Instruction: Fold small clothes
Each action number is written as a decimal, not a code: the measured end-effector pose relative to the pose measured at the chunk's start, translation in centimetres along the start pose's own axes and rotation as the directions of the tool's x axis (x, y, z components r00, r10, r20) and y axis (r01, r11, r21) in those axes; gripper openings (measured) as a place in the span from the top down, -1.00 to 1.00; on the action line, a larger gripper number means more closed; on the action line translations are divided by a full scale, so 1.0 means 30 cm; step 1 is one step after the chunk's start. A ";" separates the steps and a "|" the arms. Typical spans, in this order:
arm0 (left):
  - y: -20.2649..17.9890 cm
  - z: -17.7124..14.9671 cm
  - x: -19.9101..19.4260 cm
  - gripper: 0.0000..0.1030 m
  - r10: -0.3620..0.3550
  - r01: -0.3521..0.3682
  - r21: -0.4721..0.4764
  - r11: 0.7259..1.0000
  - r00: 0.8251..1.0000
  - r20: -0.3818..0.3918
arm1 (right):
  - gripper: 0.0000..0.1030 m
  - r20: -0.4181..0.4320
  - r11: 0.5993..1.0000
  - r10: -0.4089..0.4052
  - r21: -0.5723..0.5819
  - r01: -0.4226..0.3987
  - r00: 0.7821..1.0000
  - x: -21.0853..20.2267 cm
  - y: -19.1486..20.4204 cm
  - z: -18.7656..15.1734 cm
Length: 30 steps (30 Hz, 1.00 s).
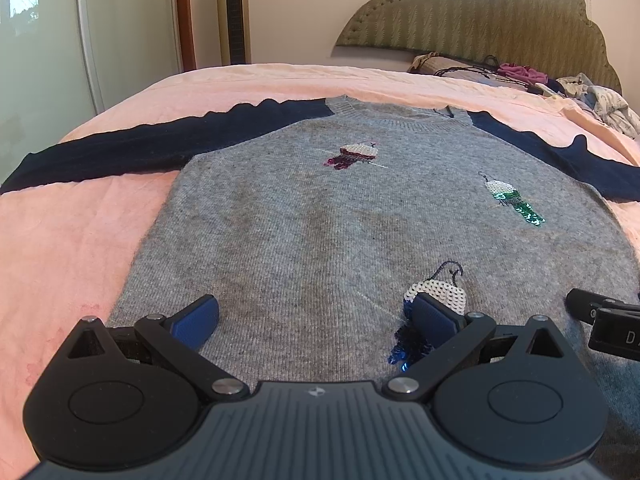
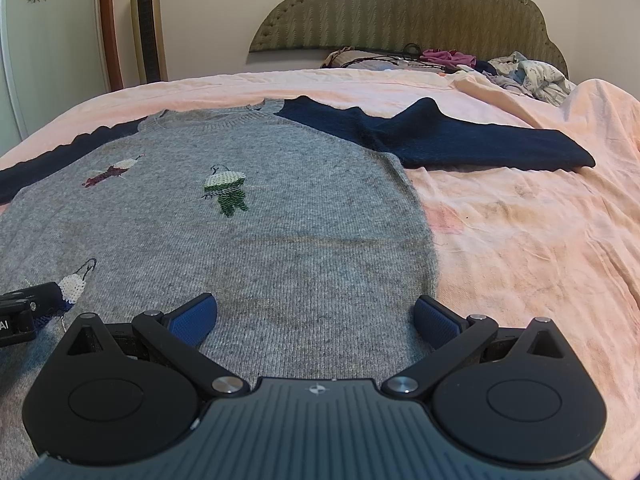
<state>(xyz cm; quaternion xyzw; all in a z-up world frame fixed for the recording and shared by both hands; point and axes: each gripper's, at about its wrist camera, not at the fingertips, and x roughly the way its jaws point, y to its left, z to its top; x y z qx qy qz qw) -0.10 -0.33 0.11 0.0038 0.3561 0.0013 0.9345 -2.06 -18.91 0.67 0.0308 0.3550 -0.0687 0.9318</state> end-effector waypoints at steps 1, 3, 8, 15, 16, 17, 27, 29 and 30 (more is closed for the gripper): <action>0.000 0.000 0.000 -1.00 0.000 0.000 0.000 1.000 1.000 0.000 | -1.00 0.000 1.000 0.000 0.000 0.000 1.000 0.000 0.000 0.000; 0.000 0.000 0.000 -1.00 0.000 0.000 0.000 1.000 1.000 0.000 | -1.00 0.000 1.000 0.000 0.000 0.000 1.000 0.000 0.000 0.001; 0.000 0.001 0.001 -1.00 -0.001 0.001 0.000 1.000 1.000 0.000 | -1.00 -0.001 1.000 0.000 0.000 0.000 1.000 0.000 -0.001 0.001; -0.001 0.001 0.001 -1.00 0.000 0.000 0.000 1.000 1.000 0.000 | -1.00 -0.004 1.000 0.000 -0.002 0.000 1.000 0.001 0.003 0.003; 0.000 0.000 0.000 -1.00 0.000 0.000 0.000 1.000 1.000 0.000 | -1.00 -0.004 1.000 0.000 -0.002 0.000 1.000 0.001 0.003 0.002; 0.000 0.000 0.001 -1.00 0.000 0.000 0.000 1.000 1.000 0.000 | -1.00 -0.004 1.000 0.000 -0.002 0.000 1.000 0.001 0.003 0.002; 0.000 0.001 0.001 -1.00 0.000 0.000 0.000 1.000 1.000 0.000 | -1.00 -0.006 1.000 0.002 -0.003 -0.002 1.000 0.002 0.003 0.004; 0.000 0.000 0.001 -1.00 0.000 0.000 0.000 1.000 1.000 0.000 | -1.00 -0.017 1.000 0.009 -0.011 -0.009 1.000 0.000 0.000 0.009; 0.001 0.000 0.000 -1.00 0.000 0.000 0.000 1.000 1.000 0.000 | -1.00 -0.031 1.000 0.022 -0.019 -0.023 0.999 -0.004 -0.006 0.021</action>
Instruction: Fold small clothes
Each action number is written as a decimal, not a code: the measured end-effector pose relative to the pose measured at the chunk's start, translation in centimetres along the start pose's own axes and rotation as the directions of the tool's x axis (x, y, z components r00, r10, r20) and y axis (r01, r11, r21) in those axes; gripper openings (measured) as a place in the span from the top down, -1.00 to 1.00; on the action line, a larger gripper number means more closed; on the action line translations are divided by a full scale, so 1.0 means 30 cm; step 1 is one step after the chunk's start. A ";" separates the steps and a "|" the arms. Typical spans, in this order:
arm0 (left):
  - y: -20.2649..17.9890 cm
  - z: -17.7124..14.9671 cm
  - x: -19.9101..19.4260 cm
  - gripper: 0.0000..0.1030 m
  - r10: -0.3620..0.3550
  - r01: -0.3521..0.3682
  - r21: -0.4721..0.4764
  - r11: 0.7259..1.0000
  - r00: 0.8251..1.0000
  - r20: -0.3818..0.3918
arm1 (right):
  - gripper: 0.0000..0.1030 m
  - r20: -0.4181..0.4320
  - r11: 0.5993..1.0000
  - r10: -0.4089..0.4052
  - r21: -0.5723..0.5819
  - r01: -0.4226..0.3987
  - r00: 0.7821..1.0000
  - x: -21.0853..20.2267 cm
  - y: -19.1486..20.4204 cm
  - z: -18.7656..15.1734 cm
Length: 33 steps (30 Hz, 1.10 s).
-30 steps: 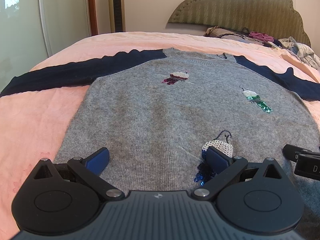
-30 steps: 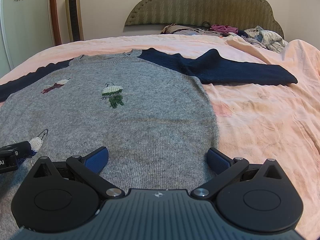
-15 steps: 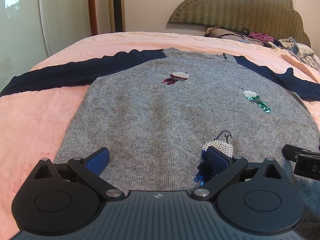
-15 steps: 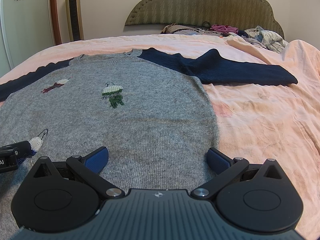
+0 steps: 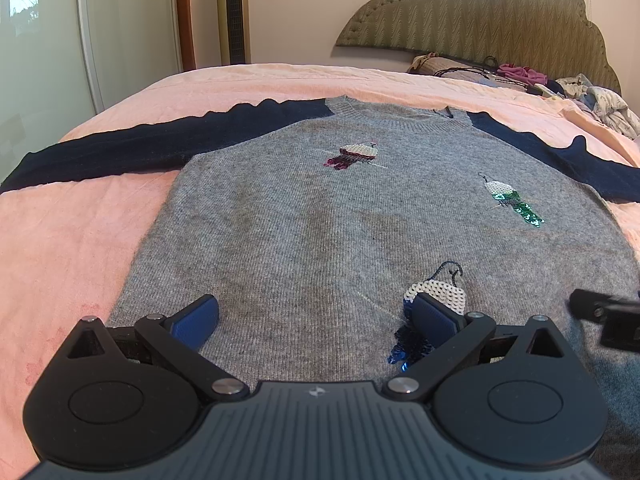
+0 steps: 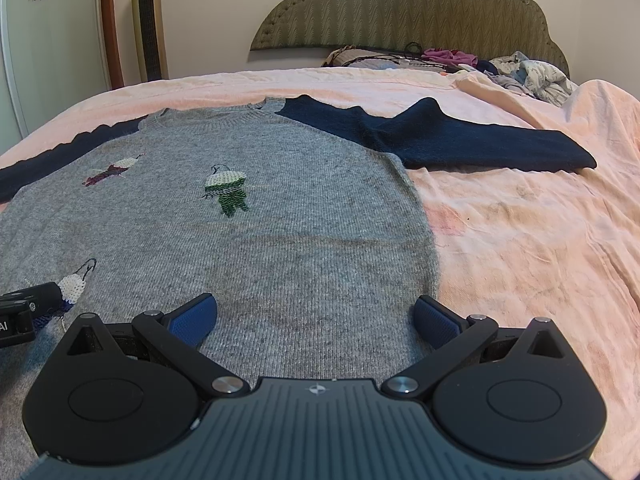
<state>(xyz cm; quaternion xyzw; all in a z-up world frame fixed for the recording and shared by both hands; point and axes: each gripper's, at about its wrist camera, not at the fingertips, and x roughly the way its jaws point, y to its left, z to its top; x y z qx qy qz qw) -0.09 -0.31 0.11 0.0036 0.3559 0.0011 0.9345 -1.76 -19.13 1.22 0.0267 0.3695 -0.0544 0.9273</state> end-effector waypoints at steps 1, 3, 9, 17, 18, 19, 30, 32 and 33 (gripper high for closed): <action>0.000 0.000 0.000 -1.00 0.000 0.000 0.000 1.000 1.000 0.000 | -1.00 -0.008 1.000 0.018 -0.005 -0.018 1.000 -0.007 -0.012 0.014; 0.000 0.000 0.000 -1.00 0.000 0.000 0.000 1.000 1.000 0.000 | -1.00 0.012 0.998 0.061 0.009 -0.061 0.998 -0.028 -0.066 0.050; 0.000 0.000 0.000 -1.00 0.000 0.000 0.000 1.000 1.000 0.000 | -1.00 0.118 0.950 0.199 0.221 -0.221 0.973 -0.040 -0.471 0.239; -0.001 0.000 -0.001 -1.00 0.000 0.000 -0.001 1.000 1.000 0.001 | -0.87 0.363 0.525 0.243 0.731 -0.437 0.899 0.145 -1.206 0.271; -0.001 0.000 0.000 -1.00 0.001 -0.001 -0.001 1.000 1.000 0.000 | -0.87 0.369 0.485 0.228 0.760 -0.434 0.901 0.173 -1.254 0.257; -0.002 0.001 0.000 -1.00 0.001 -0.001 0.000 1.000 1.000 0.000 | -0.87 0.375 0.450 0.216 0.781 -0.433 0.902 0.203 -1.290 0.244; -0.003 0.003 0.002 -1.00 0.002 -0.002 0.000 1.000 1.000 0.001 | -0.10 0.323 0.465 0.170 0.806 -0.365 0.931 0.374 -1.334 0.266; -0.004 0.004 0.002 -1.00 0.001 -0.001 -0.001 1.000 1.000 0.001 | 0.26 0.299 0.471 0.167 0.813 -0.343 0.939 0.387 -1.339 0.261; -0.003 0.004 0.002 -1.00 0.001 -0.001 0.000 1.000 1.000 0.001 | 0.56 0.289 0.482 0.149 0.814 -0.325 0.946 0.390 -1.344 0.255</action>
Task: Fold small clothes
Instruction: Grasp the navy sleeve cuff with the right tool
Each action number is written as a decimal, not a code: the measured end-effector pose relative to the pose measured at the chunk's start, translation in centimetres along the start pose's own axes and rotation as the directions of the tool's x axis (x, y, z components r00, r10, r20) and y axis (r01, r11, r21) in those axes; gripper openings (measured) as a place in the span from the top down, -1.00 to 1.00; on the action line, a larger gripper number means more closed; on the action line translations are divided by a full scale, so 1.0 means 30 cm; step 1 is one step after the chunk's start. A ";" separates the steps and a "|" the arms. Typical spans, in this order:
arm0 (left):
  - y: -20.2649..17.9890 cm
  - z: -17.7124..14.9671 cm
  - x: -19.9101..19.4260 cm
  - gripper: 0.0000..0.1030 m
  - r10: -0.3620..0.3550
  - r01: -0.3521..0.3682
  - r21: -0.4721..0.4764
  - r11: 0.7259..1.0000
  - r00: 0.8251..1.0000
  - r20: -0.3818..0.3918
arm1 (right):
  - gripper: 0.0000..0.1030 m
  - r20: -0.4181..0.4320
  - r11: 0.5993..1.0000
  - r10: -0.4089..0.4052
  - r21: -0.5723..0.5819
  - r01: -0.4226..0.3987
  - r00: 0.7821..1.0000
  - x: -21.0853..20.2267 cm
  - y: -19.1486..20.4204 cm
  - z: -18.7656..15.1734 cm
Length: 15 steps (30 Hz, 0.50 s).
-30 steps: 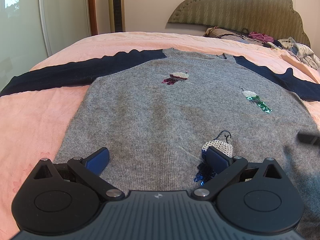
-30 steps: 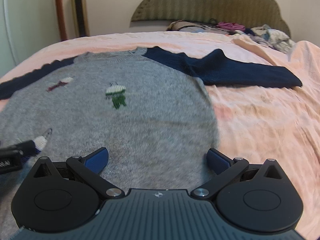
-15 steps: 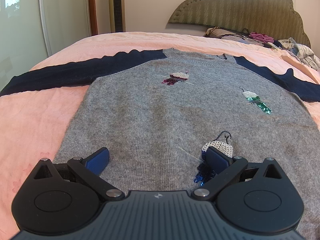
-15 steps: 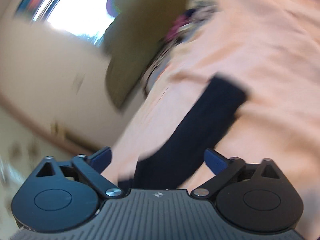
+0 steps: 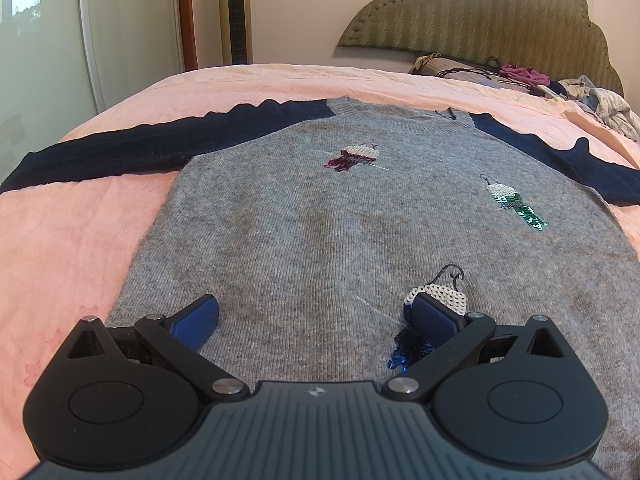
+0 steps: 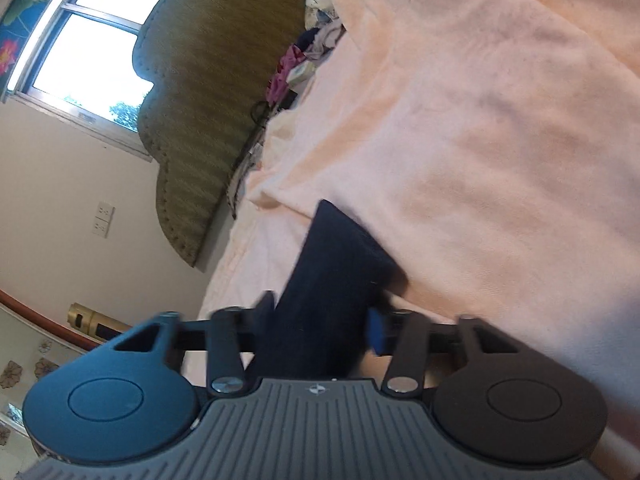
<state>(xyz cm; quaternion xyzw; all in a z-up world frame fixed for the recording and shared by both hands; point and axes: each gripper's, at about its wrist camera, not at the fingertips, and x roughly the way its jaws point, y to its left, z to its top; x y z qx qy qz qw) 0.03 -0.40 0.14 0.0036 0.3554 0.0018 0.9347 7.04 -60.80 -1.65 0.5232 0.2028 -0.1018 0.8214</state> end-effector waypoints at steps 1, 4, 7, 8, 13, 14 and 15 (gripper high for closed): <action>0.000 0.000 0.000 -1.00 0.000 0.000 0.000 1.000 1.000 0.000 | 0.70 0.012 1.000 -0.014 -0.011 0.014 1.000 0.001 -0.004 -0.003; 0.000 0.000 0.000 -1.00 0.000 0.000 0.000 1.000 1.000 0.000 | 0.73 0.064 0.999 -0.021 -0.046 0.024 0.998 -0.023 0.022 -0.020; 0.000 0.001 0.001 -1.00 -0.001 0.001 -0.001 1.000 1.000 0.000 | 0.73 0.107 0.989 0.053 -0.147 -0.037 0.993 -0.085 0.153 -0.079; 0.000 0.001 0.001 -1.00 -0.001 0.001 -0.001 1.000 1.000 0.000 | 0.73 0.094 0.980 0.095 -0.183 -0.077 0.991 -0.095 0.216 -0.108; 0.004 0.003 0.002 -1.00 -0.009 0.009 -0.007 1.000 1.000 0.002 | 0.73 -0.127 0.888 0.251 -0.363 -0.281 0.960 -0.070 0.559 -0.379; 0.005 0.004 0.003 -1.00 -0.010 0.010 -0.008 1.000 1.000 0.003 | 0.73 -0.192 0.868 0.265 -0.380 -0.320 0.945 -0.047 0.618 -0.447; 0.007 0.004 0.003 -1.00 -0.012 0.012 -0.010 1.000 1.000 0.004 | 0.73 -0.258 0.851 0.272 -0.386 -0.357 0.927 -0.013 0.677 -0.519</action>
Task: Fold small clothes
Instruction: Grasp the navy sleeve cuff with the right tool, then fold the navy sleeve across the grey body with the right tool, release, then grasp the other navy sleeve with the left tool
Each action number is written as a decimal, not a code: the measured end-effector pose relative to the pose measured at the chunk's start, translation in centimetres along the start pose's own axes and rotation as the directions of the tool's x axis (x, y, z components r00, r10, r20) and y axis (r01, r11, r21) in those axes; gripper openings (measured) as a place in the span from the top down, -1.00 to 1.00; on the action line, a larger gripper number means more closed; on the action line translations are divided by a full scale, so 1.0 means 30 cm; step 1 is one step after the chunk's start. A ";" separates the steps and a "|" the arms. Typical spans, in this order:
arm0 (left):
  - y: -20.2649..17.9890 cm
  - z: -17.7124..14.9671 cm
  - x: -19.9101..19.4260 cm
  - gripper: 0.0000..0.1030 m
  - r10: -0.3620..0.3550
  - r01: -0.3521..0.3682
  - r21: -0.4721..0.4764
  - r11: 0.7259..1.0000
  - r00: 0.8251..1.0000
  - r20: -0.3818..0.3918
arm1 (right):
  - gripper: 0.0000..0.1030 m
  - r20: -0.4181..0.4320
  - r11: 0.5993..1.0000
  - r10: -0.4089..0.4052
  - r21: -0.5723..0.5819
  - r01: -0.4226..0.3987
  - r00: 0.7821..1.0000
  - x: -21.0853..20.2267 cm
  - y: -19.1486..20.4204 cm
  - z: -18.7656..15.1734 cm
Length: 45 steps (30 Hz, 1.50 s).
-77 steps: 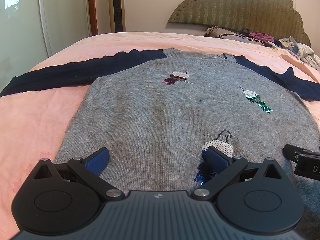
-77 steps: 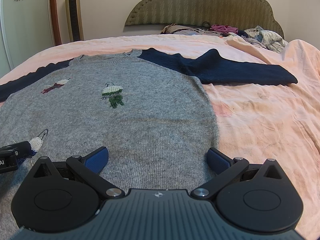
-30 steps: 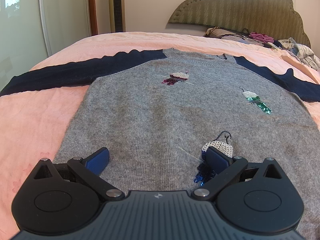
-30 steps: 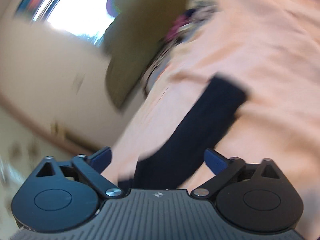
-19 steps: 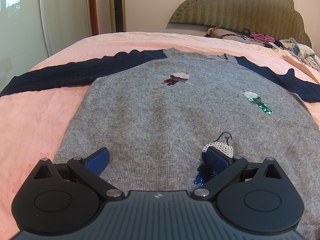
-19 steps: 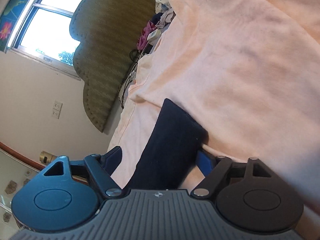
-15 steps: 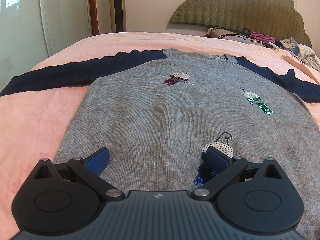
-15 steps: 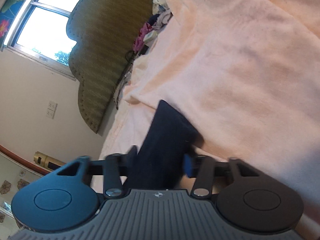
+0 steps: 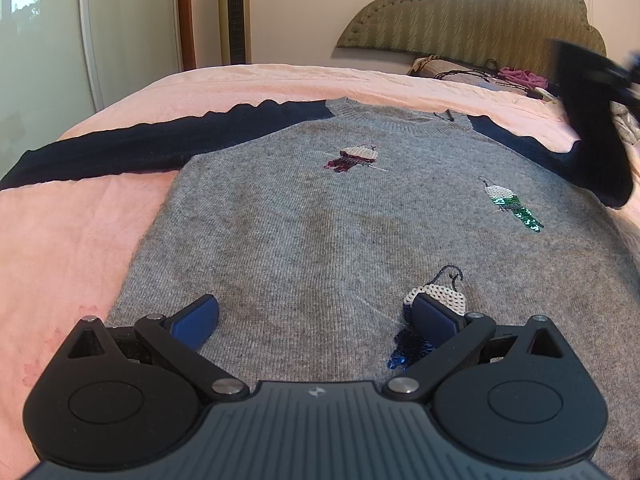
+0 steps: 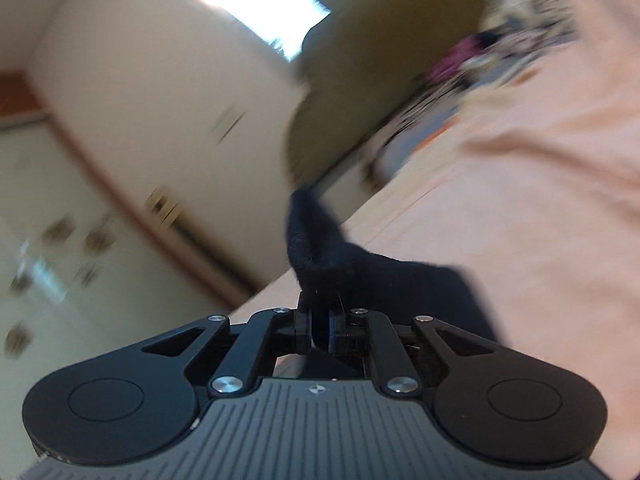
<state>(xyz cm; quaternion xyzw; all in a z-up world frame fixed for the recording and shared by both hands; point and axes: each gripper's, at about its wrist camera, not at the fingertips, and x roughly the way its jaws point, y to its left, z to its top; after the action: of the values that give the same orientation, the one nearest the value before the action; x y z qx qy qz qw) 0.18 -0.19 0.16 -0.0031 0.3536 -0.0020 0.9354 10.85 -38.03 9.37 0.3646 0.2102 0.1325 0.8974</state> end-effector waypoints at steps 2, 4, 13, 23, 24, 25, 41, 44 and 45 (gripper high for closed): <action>0.003 -0.002 -0.001 -1.00 -0.001 0.001 0.000 1.000 1.000 0.001 | 0.72 -0.107 0.998 0.056 -0.021 -0.058 0.993 0.130 0.118 -0.085; 0.004 -0.003 -0.001 -1.00 -0.001 0.001 0.000 1.000 1.000 0.001 | 0.70 -0.192 0.995 0.054 -0.067 -0.068 0.980 0.238 0.216 -0.183; 0.021 -0.004 -0.005 -1.00 -0.021 0.021 -0.019 1.000 1.000 0.006 | -0.79 -0.200 0.999 0.000 -0.032 -0.006 0.980 0.260 0.230 -0.365; 0.083 0.233 0.001 -1.00 -0.373 0.376 -0.342 0.861 0.925 0.078 | -0.99 -0.105 0.992 -0.030 -0.123 0.017 0.994 -0.105 0.099 -0.460; 0.072 0.274 0.042 -1.00 -0.414 0.407 -0.354 0.842 0.908 0.060 | -0.99 -0.099 0.993 -0.028 -0.119 0.017 0.995 -0.101 0.089 -0.464; 0.054 0.309 0.089 -1.00 -0.423 0.405 -0.359 0.841 0.906 0.031 | -0.99 -0.099 0.994 -0.016 -0.107 0.006 0.995 -0.098 0.082 -0.462; -0.188 0.404 0.369 0.22 -0.359 0.337 -0.164 0.927 0.925 -0.125 | -0.99 -0.103 1.000 0.028 0.003 -0.028 0.994 -0.069 0.014 -0.459; -0.189 0.419 0.369 0.84 -0.333 0.312 -0.160 0.936 0.934 -0.129 | -0.99 -0.100 1.000 0.027 0.002 -0.027 0.995 -0.070 0.018 -0.462; -0.177 0.429 0.359 0.85 -0.335 0.315 -0.162 0.935 0.936 -0.113 | -0.99 -0.099 1.000 0.026 0.002 -0.026 0.995 -0.070 0.018 -0.464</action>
<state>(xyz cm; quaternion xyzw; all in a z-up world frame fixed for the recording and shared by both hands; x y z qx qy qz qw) 16.75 -5.49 2.72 -0.1277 0.4118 -0.1320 0.8926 2.36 -30.13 1.36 0.3605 0.2495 0.1622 0.8840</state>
